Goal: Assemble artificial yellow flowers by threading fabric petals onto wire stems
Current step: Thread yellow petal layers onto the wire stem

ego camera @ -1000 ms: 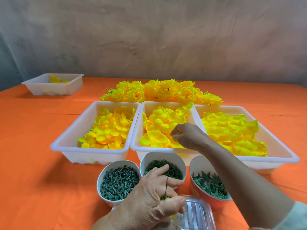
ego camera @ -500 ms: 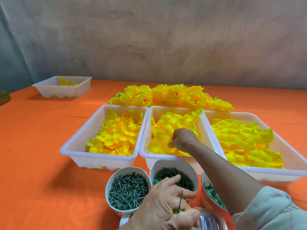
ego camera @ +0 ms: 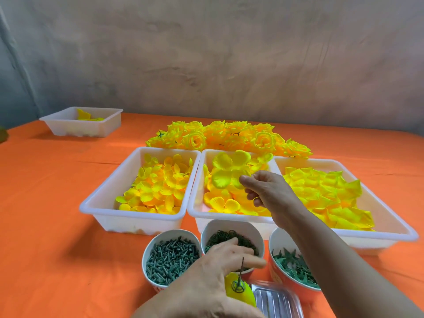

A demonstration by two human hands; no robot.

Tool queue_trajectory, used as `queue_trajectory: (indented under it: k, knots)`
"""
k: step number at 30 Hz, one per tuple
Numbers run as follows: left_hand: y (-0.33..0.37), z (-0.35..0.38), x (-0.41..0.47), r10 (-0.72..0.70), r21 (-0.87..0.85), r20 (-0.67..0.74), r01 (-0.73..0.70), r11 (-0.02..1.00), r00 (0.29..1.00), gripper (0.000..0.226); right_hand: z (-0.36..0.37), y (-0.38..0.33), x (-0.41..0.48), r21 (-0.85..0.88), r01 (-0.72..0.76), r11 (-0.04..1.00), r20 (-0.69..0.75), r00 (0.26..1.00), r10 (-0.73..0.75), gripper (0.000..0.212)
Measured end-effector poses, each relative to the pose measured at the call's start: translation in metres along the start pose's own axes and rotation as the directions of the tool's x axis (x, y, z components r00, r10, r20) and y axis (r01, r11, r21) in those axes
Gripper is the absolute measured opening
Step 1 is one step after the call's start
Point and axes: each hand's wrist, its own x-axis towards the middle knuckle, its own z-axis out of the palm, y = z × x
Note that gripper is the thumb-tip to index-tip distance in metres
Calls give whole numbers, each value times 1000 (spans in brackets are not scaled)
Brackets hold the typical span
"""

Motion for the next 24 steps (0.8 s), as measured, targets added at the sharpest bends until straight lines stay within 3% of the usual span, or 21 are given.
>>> queue_trajectory:
  k: [3, 6, 7, 9, 12, 14, 16, 18, 20, 22, 24]
  knots:
    - [0, -11, -20, -42, -367, -150, -16, 930, 988, 80, -4, -6, -20, 11, 147, 989, -80, 986, -146, 29]
    - [6, -31, -27, -224, -686, -311, -55, 726, 924, 96, -3, -9, -41, -225, 366, 903, -167, 899, -405, 31]
    - [11, -38, -25, -300, -748, -305, -33, 662, 904, 102, -2, -9, -49, -342, 454, 823, -157, 835, -527, 30]
    - [18, -49, -22, -404, -822, -277, 3, 569, 872, 105, 0, -9, -62, -566, 609, 556, -43, 651, -758, 22]
    - [30, -58, -15, -463, -896, -216, 14, 444, 859, 93, 1, -8, -76, -700, 695, 165, 226, 435, -872, 10]
    - [40, -60, -12, -466, -905, -215, 4, 425, 858, 73, 0, -5, -83, -715, 697, 43, 314, 376, -872, 11]
    - [47, -58, -8, -492, -899, -243, -4, 437, 836, 47, -2, -3, -88, -729, 685, -7, 329, 342, -880, 13]
    - [51, -54, -4, -522, -880, -291, -10, 474, 802, 37, -3, -2, -92, -725, 689, 13, 305, 338, -890, 15]
    - [54, -51, -3, -524, -860, -333, -26, 509, 784, 32, -4, -2, -96, -703, 698, 137, 221, 398, -890, 21]
    - [56, -51, -4, -512, -847, -365, -49, 529, 778, 19, -4, -5, -98, -612, 674, 413, 49, 554, -831, 28]
    - [58, -52, -5, -488, -838, -378, -67, 541, 787, 9, -2, -13, -101, -337, 549, 764, -91, 789, -607, 18]
